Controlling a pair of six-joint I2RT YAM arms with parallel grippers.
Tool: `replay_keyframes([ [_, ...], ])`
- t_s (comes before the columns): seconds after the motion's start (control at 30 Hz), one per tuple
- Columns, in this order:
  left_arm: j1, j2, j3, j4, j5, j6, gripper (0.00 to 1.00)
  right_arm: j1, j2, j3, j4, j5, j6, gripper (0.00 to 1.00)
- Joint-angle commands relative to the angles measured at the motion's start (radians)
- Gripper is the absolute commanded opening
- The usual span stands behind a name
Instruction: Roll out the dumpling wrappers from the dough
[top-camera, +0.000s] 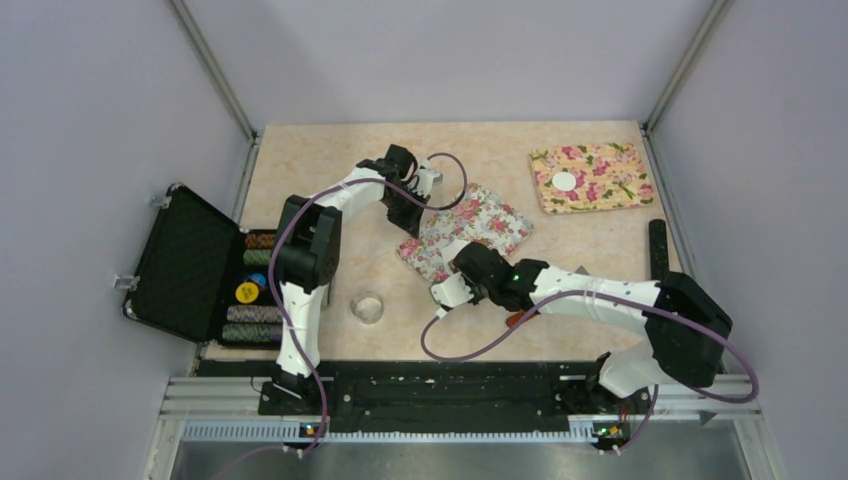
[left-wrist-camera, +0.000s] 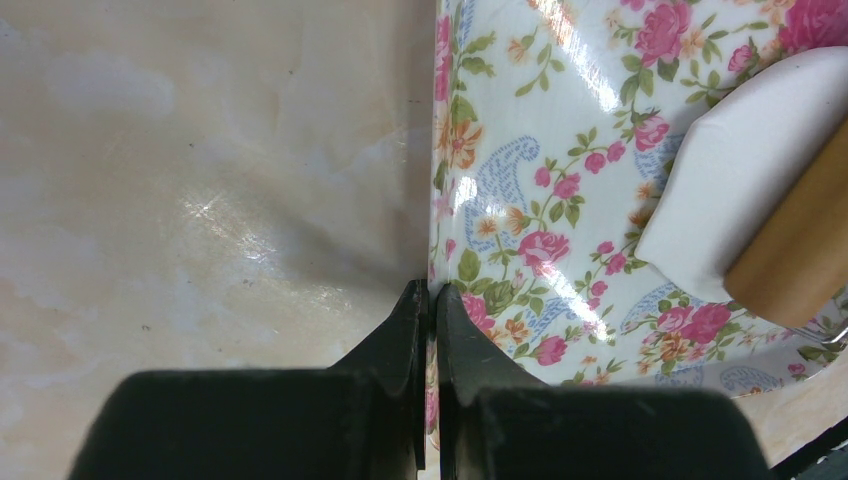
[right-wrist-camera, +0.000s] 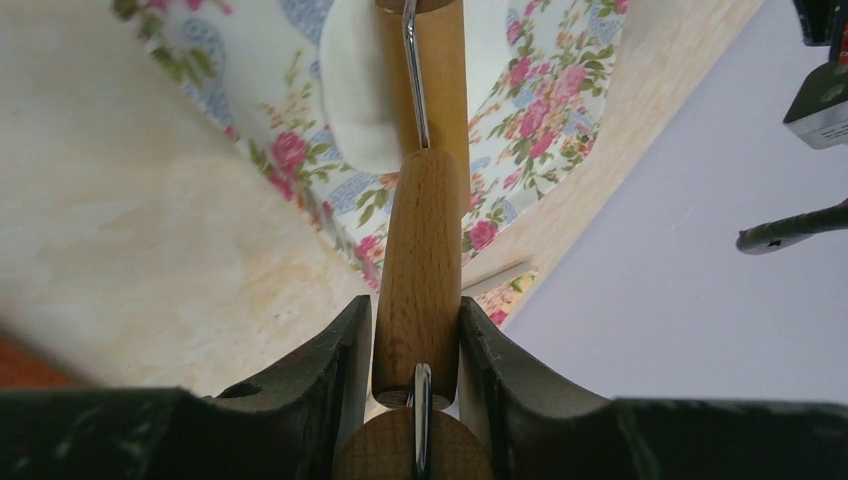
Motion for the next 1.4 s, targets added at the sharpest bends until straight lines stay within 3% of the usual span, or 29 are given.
replay_keyframes([
  [0.0,0.016,0.021,-0.007,0.010,-0.078,0.019,0.00,0.016,-0.013,-0.106,-0.442,-0.047,0.039,0.00],
  [0.27,0.016,0.026,0.000,0.005,-0.079,0.018,0.00,0.025,-0.006,-0.091,-0.402,-0.094,0.041,0.00],
  [0.47,0.016,0.026,-0.002,0.005,-0.079,0.018,0.00,0.025,0.094,-0.055,-0.264,-0.061,-0.001,0.00],
  [0.7,0.017,0.021,-0.006,0.008,-0.078,0.018,0.00,0.026,0.182,0.009,-0.224,-0.113,-0.022,0.00],
  [0.87,0.017,0.021,-0.008,0.009,-0.075,0.019,0.00,0.032,0.136,-0.019,-0.274,-0.130,-0.009,0.00],
  [1.17,0.016,0.021,-0.006,0.008,-0.077,0.019,0.00,0.053,-0.075,-0.063,-0.421,-0.289,0.046,0.00],
  [1.37,0.016,0.025,-0.003,0.006,-0.079,0.018,0.00,0.053,-0.043,-0.076,-0.284,-0.247,0.059,0.00],
])
